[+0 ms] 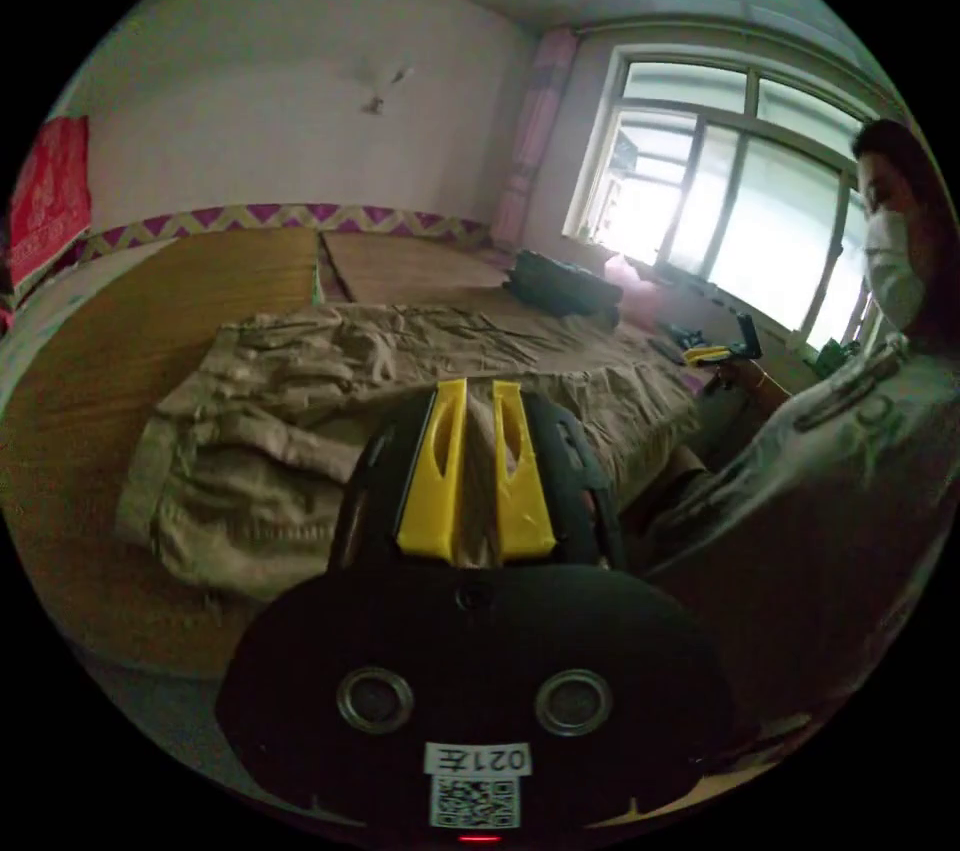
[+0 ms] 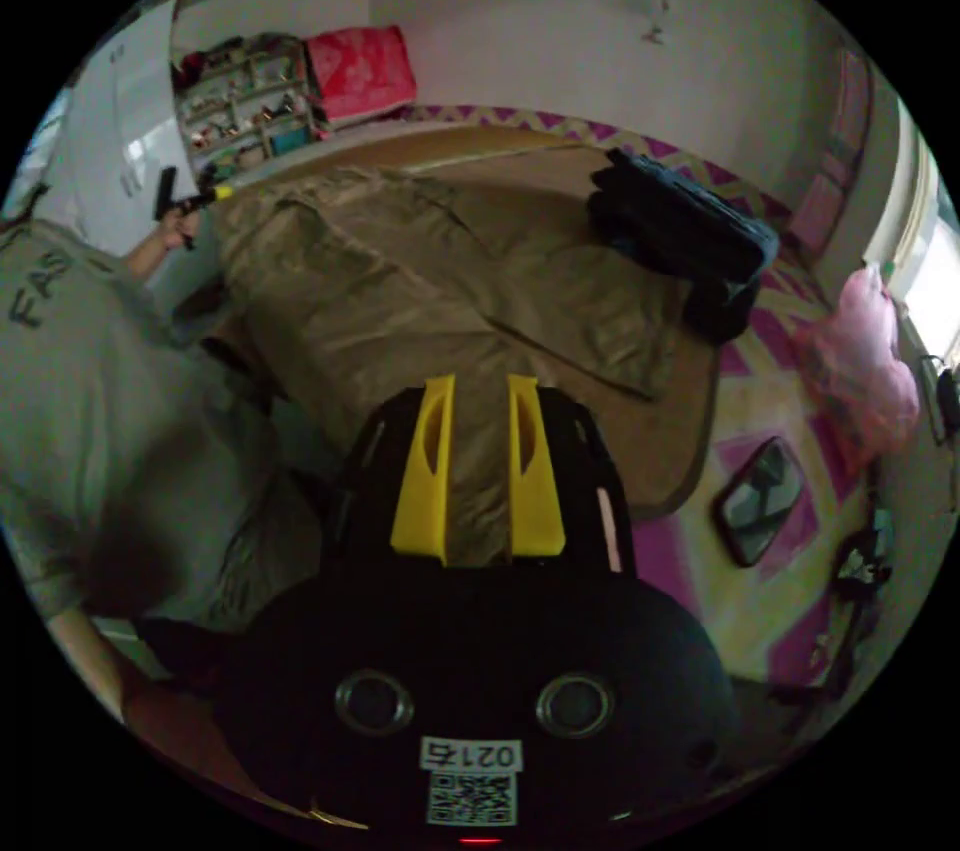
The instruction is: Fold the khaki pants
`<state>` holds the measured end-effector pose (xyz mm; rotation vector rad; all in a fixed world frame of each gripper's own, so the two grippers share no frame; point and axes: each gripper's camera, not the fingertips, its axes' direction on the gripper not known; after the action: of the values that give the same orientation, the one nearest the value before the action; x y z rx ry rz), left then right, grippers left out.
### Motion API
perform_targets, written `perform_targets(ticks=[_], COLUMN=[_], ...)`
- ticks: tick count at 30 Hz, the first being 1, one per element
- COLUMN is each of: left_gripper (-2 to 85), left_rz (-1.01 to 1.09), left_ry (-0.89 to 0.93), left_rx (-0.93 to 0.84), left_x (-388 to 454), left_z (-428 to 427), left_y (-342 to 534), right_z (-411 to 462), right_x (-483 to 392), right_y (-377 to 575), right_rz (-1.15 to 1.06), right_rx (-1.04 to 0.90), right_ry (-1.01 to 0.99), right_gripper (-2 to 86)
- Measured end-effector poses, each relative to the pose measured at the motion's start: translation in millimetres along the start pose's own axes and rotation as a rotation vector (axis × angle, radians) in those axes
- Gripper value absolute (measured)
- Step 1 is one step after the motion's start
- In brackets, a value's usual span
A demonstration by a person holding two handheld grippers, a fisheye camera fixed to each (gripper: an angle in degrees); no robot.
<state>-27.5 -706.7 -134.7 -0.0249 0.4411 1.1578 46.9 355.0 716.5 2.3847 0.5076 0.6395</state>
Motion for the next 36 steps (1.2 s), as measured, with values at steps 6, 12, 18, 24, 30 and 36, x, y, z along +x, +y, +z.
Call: perform_targets(ticks=[6,12,18,24,30,36], left_gripper=[1.2,-0.9,-1.0,-1.0,-1.0,-0.9], left_rz=[-0.032,-0.395,-0.533,-0.534,-0.574,-0.645], left_ry=[-0.103,-0.105,0.021,0.032,0.134,0.264], left_rx=[-0.269,-0.554,-0.517,-0.482,-0.407,-0.191], left_x=[-70,-171,-223,-257,-277,-284], left_z=[115,180,184,188,170,126], left_y=[-76,-77,-85,-104,-90,-52], right_z=[108,189,265,293,235,158], right_x=[90,125,163,186,159,114], right_y=[-74,-148,-202,-237,-223,-119], right_rz=[0.049,0.000,0.084,0.108,0.115,0.067], right_rx=[-0.188,-0.215,-0.285,-0.313,-0.171,-0.239], right_ry=[0.138,0.069,0.076,0.051,-0.056,-0.206], right_gripper=[7.8,7.9,7.2,6.4,6.9,10.5])
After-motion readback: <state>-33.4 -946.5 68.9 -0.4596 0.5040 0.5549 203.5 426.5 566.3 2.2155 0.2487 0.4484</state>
